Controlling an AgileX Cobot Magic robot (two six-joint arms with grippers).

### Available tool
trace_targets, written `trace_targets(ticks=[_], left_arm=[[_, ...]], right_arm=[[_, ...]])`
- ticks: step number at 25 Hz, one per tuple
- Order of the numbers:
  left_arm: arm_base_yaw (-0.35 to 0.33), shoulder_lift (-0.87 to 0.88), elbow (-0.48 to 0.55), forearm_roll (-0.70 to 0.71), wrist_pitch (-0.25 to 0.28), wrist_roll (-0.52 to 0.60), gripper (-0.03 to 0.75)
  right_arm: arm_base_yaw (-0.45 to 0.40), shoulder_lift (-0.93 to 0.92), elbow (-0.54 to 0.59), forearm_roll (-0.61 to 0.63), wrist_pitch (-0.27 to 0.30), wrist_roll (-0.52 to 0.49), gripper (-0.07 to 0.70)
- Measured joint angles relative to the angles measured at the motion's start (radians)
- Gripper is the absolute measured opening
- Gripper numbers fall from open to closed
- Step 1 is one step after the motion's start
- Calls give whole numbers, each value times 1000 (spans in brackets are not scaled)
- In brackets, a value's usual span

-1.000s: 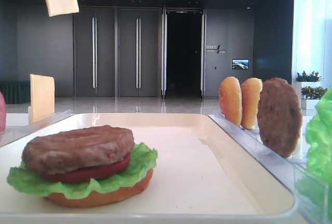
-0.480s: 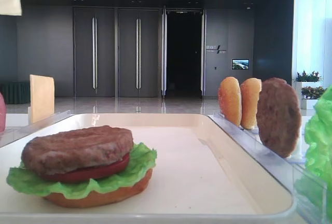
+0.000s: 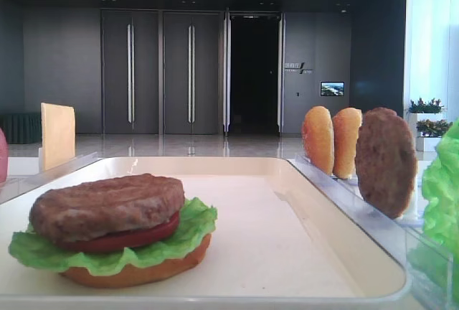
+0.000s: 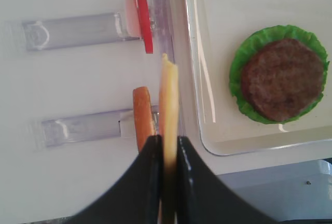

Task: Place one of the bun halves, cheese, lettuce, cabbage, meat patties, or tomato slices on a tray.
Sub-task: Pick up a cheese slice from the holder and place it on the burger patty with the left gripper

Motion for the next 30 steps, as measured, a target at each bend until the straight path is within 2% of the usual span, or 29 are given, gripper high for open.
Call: trace_targets(ticks=[6, 16, 23, 30], left_arm=[[0, -57, 101, -6, -43, -9, 34], [0, -58, 146, -57, -141, -11, 34], [0, -58, 149, -227, -250, 58, 34], [0, -33, 149, -358, -281, 153, 34]], right_arm=[[3, 0, 0, 0, 0, 0, 305], [20, 0, 0, 0, 0, 0, 305], [20, 0, 0, 0, 0, 0, 305], [20, 0, 0, 0, 0, 0, 305]])
